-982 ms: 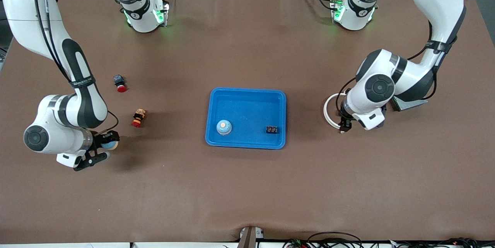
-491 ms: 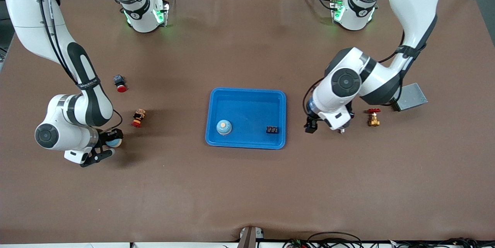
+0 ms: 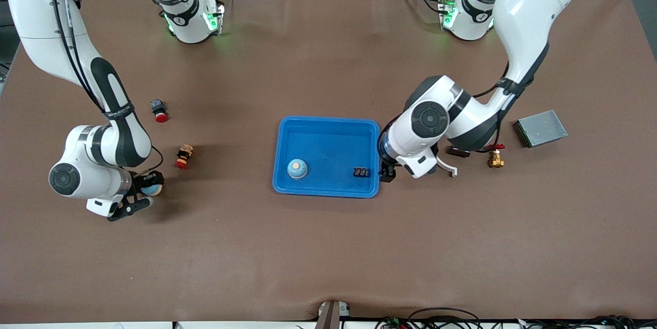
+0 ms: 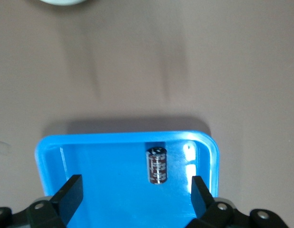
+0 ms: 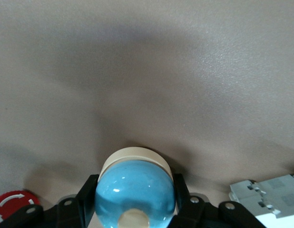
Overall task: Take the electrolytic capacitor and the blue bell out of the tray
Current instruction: 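Grasp the second brown capacitor in the tray with the left gripper, then carry the capacitor toward the clamp while the right gripper grasps the second bell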
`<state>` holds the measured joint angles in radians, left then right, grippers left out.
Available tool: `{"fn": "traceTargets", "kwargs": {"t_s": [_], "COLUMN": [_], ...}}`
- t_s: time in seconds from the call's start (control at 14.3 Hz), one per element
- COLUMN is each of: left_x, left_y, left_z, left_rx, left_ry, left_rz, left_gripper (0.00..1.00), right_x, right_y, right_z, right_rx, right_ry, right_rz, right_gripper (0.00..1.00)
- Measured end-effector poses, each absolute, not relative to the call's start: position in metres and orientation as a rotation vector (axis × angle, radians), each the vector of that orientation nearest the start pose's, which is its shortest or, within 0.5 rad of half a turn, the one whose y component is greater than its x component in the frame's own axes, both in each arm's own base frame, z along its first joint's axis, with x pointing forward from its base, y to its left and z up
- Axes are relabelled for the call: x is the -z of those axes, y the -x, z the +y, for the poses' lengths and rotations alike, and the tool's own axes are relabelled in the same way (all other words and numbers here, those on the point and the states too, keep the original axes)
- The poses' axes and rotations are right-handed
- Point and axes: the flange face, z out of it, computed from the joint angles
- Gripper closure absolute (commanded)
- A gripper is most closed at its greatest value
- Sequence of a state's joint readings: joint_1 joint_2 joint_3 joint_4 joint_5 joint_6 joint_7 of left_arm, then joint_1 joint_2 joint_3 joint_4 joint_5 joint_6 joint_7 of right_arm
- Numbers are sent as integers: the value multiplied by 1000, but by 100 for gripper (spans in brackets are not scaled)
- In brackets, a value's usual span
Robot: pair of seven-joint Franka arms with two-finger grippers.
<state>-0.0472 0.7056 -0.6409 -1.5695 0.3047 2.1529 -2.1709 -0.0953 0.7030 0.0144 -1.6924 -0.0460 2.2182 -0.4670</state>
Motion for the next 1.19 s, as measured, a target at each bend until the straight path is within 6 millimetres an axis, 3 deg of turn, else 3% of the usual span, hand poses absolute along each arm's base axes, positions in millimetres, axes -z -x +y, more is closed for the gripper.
{"fn": "traceTargets", "kwargs": {"t_s": [0.28, 0.42, 0.63, 0.77, 0.91, 1.05, 1.12, 1.19], "left_x": [-252, -233, -208, -199, -196, -195, -194, -193], "left_y": [-576, -570, -563, -563, -565, -567, -567, -567], "left_z": [-407, -415, -424, -427, -427, -427, -426, -426], "left_rx": [-197, -167, -119, -120, -122, -121, -121, -122], "left_ry": [2395, 2383, 2381, 2391, 2396, 2403, 2402, 2400], "left_rz": [-2105, -2100, -2086, -2092, -2112, -2125, -2125, -2125], "left_gripper": [0, 5, 13, 18, 32, 50, 66, 94], "right_x": [-175, -190, -249, -291, -321, -336, -339, -341], "right_y": [-654, -659, -673, -681, -683, -681, -680, -678], "right_z": [-65, -64, -40, -2, 33, 60, 74, 93], "right_rx": [-279, -330, -461, -467, -434, -417, -418, -420], "right_ry": [3042, 3041, 3048, 3033, 2997, 2968, 2967, 2972], "right_rz": [-610, -525, -303, -125, 16, 112, 163, 224], "right_gripper": [0, 0, 0, 0, 0, 0, 0, 0]}}
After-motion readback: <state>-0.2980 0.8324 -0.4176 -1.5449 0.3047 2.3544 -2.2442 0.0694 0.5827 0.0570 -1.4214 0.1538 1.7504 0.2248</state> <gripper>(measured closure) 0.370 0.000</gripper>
